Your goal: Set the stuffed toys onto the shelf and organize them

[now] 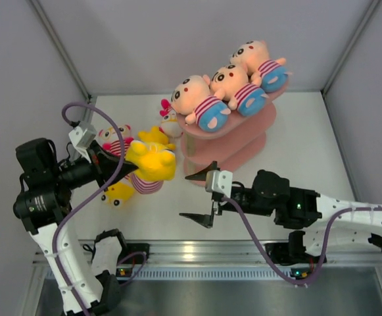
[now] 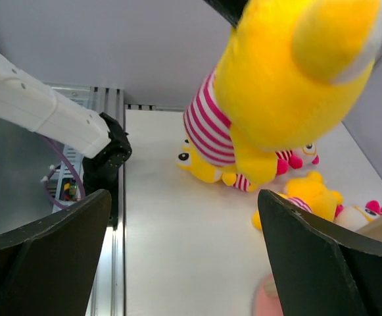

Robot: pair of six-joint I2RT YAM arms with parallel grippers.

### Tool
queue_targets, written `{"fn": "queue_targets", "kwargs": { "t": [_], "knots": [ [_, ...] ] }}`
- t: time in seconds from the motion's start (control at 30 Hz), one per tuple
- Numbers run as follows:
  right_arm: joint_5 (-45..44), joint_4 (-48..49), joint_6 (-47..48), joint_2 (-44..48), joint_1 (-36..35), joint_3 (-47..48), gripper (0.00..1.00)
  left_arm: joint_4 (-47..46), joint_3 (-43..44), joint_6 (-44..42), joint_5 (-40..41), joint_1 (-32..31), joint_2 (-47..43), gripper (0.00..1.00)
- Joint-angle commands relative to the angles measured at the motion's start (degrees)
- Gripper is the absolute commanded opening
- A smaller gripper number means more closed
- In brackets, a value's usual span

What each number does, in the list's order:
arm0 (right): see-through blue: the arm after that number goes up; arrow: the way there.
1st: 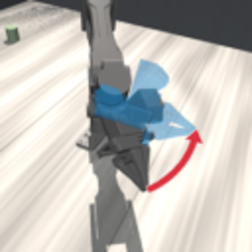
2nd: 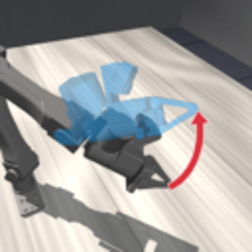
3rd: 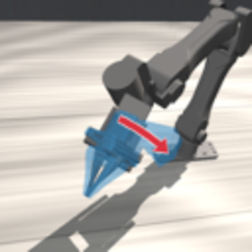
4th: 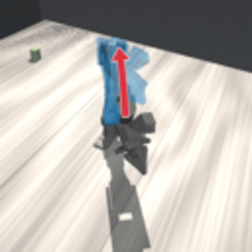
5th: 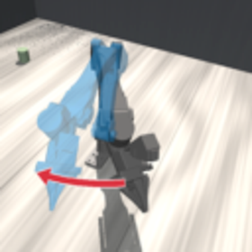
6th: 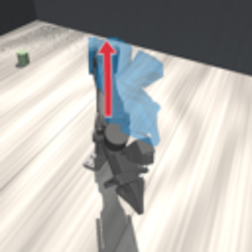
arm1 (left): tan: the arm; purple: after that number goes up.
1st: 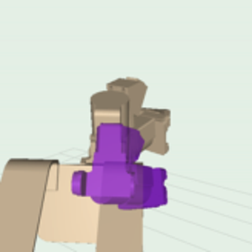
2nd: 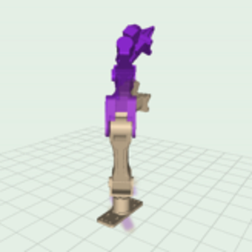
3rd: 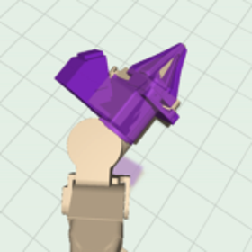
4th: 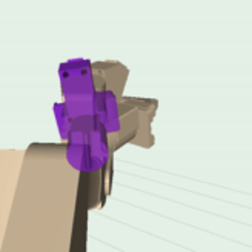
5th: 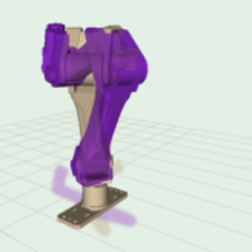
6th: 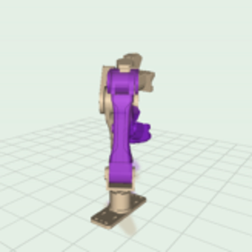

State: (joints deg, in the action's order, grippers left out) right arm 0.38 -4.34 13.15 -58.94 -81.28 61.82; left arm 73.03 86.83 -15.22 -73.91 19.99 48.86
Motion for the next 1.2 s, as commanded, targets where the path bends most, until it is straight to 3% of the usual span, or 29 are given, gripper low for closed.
{"fn": "queue_targets", "kwargs": {
  "t": [0.0, 0.13, 0.4, 0.93, 1.17],
  "knots": [
    [-3.6, 8.8, -1.4, 4.4, -0.7, -4.8, 0.93, -2.7, 5.5, 3.6, -11.5, 0.1, 0.1, 0.0],
    [-2.3, 12.9, -1.4, 4.3, -0.6, -7.7, 0.92, -2.7, 8.4, 5.8, -15.4, 0.1, -0.4, 0.0],
    [2.2, 16.4, 1.0, -1.5, -0.6, -4.2, 0.91, -2.8, 12.2, 9.5, -20.1, 0.1, -2.1, 0.0],
    [7.3, 27.3, -5.9, -8.8, 3.1, -2.2, 0.88, -2.9, 11.9, 9.9, -19.3, 0.2, -3.2, 0.0],
    [4.1, 29.9, -9.9, -8.3, 5.6, -3.3, 0.84, -2.9, 12.1, 9.9, -19.6, 0.1, -3.1, 0.0]
  ]
}}
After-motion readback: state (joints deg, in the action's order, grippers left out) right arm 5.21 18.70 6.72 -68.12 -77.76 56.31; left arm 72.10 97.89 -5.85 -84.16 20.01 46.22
